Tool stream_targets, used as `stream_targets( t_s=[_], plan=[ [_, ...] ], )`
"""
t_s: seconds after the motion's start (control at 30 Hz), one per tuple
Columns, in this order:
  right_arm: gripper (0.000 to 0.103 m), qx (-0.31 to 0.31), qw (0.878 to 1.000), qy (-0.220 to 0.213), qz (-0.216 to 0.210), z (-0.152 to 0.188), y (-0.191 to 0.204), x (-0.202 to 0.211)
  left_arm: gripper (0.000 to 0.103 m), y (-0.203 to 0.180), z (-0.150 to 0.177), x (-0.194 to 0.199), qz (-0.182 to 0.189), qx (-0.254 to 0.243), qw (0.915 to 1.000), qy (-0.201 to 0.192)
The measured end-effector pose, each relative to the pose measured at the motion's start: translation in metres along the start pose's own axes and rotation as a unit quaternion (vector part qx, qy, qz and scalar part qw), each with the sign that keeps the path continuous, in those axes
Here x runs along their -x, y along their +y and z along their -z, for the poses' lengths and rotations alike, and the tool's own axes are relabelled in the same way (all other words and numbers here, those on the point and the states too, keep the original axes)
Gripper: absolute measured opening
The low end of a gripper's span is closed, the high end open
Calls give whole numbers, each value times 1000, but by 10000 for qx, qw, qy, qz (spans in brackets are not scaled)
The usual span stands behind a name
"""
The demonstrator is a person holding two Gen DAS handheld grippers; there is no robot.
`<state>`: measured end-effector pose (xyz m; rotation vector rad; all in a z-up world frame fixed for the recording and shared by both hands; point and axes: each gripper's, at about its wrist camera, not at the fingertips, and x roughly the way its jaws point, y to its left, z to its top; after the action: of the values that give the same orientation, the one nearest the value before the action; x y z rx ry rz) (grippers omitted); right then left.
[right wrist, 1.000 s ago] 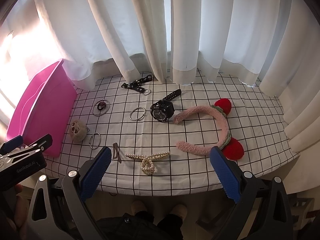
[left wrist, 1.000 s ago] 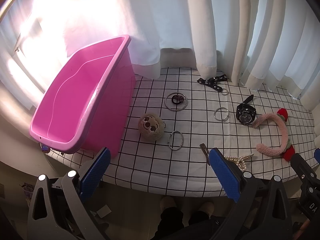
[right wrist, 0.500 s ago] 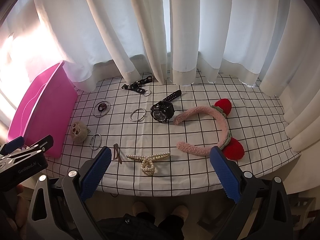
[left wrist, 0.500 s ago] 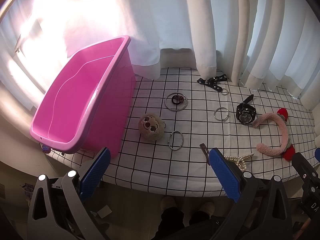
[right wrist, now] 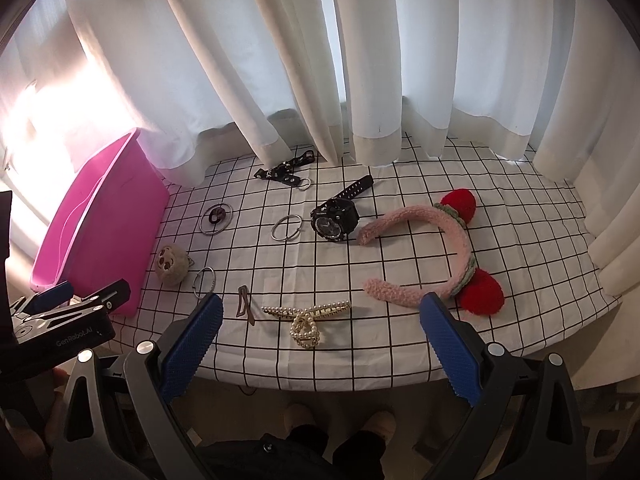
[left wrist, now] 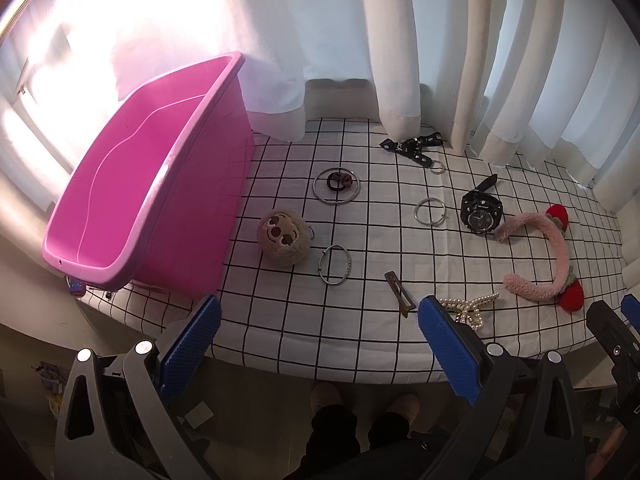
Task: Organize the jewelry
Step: 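Reach the right tool to the pink headband while the left tool reaches the brown clip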
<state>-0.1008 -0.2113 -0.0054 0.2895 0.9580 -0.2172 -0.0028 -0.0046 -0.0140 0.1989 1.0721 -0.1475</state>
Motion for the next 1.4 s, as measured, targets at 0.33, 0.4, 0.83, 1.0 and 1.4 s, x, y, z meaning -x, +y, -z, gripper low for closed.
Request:
stream_targets(
  t_s=[0.33,0.4,0.83,1.0,1.4],
  plan=[
    [94,-339,9989,-293,130,25,-64,-11,97,-16,28,-38,77,-120,9998,146],
    [94,-199,9989,-258,327,27,-73,-18,97,-19,34,-47,161,-132,9997,147],
    [94,-512,9940,598,763,31,-145,-84,97,-33,54,-102,348,302,9982,392],
    [94,-403,9950,596,695,20,-151,-102,97,-41,51,-117,317,417,9979,378],
    [94,-125,9935,716,876,0,-161,-149,97,-56,38,-158,305,950,9934,568]
  ],
)
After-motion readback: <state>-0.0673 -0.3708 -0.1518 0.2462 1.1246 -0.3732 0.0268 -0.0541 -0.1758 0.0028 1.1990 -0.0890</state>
